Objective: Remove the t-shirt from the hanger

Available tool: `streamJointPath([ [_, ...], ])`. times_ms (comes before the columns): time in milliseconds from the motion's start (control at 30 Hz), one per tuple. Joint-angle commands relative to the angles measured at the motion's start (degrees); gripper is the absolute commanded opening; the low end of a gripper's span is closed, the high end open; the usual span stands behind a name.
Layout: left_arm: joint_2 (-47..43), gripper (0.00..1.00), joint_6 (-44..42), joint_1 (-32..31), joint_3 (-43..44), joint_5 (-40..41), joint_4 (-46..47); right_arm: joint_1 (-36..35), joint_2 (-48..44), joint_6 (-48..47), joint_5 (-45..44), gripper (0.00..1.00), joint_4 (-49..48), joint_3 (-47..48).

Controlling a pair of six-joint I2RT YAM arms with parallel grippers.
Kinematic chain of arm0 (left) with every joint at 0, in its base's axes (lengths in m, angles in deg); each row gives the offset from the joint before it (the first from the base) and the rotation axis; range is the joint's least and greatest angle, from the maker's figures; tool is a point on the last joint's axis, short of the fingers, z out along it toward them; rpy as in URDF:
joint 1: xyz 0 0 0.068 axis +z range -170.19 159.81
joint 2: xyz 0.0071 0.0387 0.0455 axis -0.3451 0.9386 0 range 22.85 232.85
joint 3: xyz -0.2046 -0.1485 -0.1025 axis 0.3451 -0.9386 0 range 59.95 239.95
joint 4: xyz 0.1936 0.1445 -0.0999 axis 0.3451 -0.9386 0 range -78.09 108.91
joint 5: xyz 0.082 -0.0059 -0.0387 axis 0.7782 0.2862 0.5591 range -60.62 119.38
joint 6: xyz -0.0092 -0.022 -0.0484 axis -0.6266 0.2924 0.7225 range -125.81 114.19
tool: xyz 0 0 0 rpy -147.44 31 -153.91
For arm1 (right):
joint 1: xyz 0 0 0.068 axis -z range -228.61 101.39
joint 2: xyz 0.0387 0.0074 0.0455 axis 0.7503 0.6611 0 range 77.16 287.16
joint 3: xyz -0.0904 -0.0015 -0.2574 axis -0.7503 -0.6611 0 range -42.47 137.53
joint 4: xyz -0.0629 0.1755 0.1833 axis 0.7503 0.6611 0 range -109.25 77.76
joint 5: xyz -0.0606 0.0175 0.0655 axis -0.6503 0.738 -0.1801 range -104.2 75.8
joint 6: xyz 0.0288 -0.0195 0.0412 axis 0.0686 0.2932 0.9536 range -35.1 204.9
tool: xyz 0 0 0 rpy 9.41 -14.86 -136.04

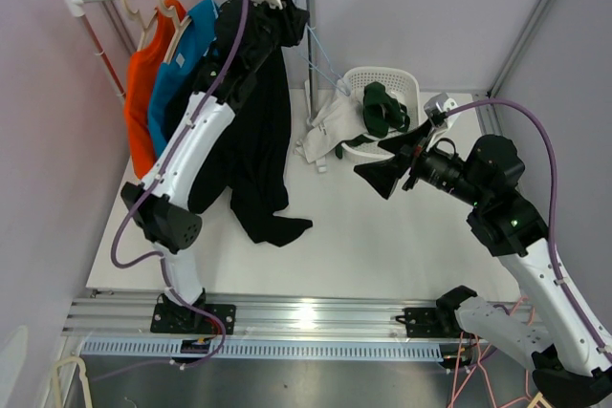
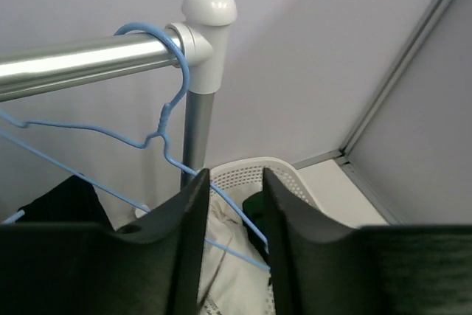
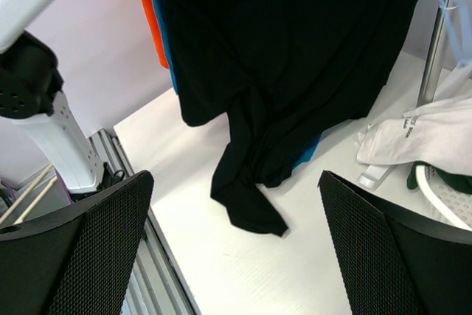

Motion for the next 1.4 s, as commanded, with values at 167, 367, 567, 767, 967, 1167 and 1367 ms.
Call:
streamJointPath([
  [167, -13.6, 0.64, -1.1, 0.4, -3.8, 0.5, 0.1, 0.1, -1.2, 1.7, 0.9, 0.99, -1.0, -0.5],
  [367, -19.0, 0.97, -5.1, 5.6, -8.5, -6.4, -0.3, 0.1, -1.6, 2.2, 1.8, 1.0, -1.1, -0.6],
  [567, -18.9, 0.99, 1.2, 16.5, -7.9, -16.1, -4.2, 0.0, -1.2, 2.3, 2.7, 0.99, -0.7, -0.3],
  [767, -15.4, 0.95, -3.0, 18.6, -3.5, -12.2, -11.3, 0.0, -0.9, 2.0, 3.3, 0.99, -0.4, 0.5],
  [967, -11.3, 0.79, -2.9, 19.5, -3.1, -11.4, -11.1, -0.1, -1.0, 1.8, 3.4, 1.0, 0.2, 0.9],
  [1167, -6.9, 0.72, -2.7, 19.9, 0.7, -6.7, -13.3, -0.1, -1.0, 1.4, 3.4, 0.99, 0.8, 0.7],
  [1367, -3.9, 0.69, -3.4, 20.4, 3.8, -6.6, -15.0, 0.0, -0.7, 0.9, 3.2, 0.99, 1.0, 0.5],
])
